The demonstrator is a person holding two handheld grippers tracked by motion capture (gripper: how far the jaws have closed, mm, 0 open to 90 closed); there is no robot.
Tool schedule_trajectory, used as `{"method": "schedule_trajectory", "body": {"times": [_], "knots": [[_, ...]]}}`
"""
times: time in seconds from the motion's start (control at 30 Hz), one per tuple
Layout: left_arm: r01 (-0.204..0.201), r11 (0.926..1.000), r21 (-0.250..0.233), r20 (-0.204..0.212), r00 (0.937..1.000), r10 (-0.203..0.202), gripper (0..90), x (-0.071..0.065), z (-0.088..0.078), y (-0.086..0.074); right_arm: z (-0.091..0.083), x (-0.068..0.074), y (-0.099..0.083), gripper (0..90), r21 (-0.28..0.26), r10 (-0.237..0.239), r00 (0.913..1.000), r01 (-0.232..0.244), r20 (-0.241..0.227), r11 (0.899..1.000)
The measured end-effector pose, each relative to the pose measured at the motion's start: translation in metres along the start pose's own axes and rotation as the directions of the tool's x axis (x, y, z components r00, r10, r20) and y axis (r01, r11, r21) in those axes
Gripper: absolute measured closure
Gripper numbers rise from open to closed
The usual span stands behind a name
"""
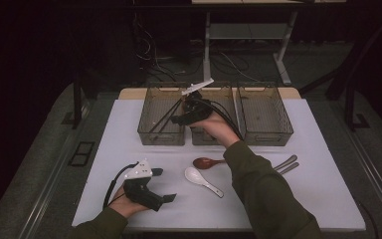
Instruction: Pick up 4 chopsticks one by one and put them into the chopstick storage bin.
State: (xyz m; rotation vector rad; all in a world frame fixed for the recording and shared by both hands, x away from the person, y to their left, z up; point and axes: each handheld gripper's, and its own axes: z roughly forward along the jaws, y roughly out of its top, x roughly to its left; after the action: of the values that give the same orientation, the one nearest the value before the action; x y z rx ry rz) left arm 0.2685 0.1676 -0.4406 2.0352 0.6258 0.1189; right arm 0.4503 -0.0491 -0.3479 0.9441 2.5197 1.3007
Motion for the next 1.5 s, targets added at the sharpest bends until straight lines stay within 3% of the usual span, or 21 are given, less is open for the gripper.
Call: {"method": "schedule_trajectory", "body": {"times": [0.97, 1.5], "knots": [[0.016, 0.9999, 0.003, -0.014, 0.9998, -0.016, 0.0, 0.0, 0.001, -0.001, -0.082, 0.002, -0.078, 17.9, -0.08, -0.039, 0.9988, 0.037, -0.028, 0.996], [0.013, 0.9999, 0.001, -0.019, 0.9997, -0.013, 0.0, 0.001, 0.0, 0.0, -0.117, -0.011, -0.13, 17.5, -0.087, 0.021, 0.9998, -0.021, 0.007, 0.996]]}}
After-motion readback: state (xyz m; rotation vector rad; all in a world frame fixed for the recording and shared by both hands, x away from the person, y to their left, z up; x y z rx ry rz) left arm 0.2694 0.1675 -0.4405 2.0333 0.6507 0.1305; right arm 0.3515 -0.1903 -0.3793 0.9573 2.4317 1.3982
